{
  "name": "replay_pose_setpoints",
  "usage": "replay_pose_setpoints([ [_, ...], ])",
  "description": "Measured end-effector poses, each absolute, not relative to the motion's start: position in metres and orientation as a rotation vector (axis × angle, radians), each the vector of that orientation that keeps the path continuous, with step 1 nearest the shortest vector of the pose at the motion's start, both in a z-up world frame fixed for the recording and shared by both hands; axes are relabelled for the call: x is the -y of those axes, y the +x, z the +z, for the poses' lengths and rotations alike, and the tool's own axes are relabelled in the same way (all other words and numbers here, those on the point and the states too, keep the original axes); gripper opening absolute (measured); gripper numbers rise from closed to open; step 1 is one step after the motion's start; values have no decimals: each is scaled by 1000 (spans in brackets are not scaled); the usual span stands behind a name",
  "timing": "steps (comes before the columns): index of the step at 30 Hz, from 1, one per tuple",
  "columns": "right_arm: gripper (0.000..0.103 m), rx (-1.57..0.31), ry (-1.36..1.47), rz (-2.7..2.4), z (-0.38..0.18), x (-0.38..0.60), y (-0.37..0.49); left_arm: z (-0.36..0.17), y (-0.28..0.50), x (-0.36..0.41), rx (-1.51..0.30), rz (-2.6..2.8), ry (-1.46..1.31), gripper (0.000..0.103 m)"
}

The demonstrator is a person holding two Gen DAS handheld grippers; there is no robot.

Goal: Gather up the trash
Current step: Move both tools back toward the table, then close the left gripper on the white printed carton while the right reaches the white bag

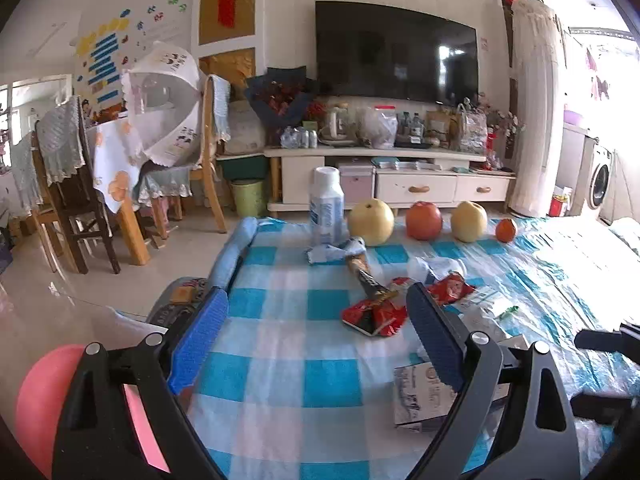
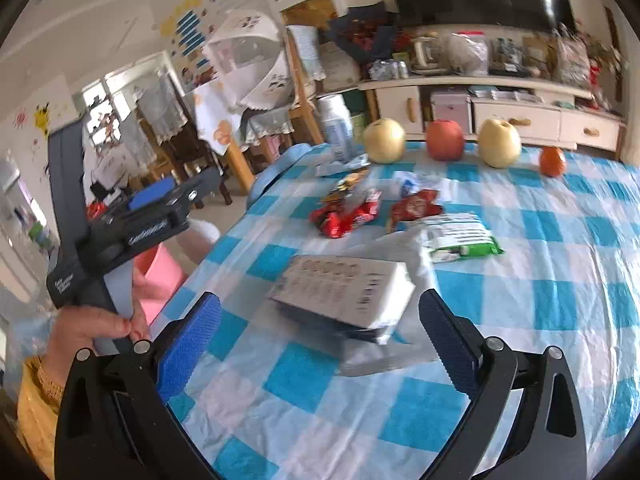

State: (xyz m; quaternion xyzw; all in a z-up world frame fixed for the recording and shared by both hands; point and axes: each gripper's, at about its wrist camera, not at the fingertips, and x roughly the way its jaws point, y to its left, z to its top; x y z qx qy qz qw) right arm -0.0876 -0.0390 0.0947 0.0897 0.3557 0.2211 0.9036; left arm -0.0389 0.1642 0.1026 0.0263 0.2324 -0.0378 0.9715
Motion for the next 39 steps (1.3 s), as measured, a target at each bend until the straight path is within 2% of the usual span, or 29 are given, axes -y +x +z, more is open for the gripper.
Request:
replay_pose_setpoints([
  [11,98,-733,299,345,92,116,-66,90,-24,-134,-557,-138,79,91],
  [18,98,-742,303,284,83,150,-47,77,-19,-116,-673,-337,30,91],
  [22,98,-779,340,257,71,166,-30,69,-16,-116,-762,-380,-78,91],
  [26,97,-798,351,268,65,168,-18,57,-15,-125,-891,-423,-302,91],
  [33,96,-838,310,291,55,153,-4,32,-23,-113,-1048,-491,-447,91],
  [39,82,-877,265,318,44,136,2,17,-13,-118,-1067,-486,-625,91],
])
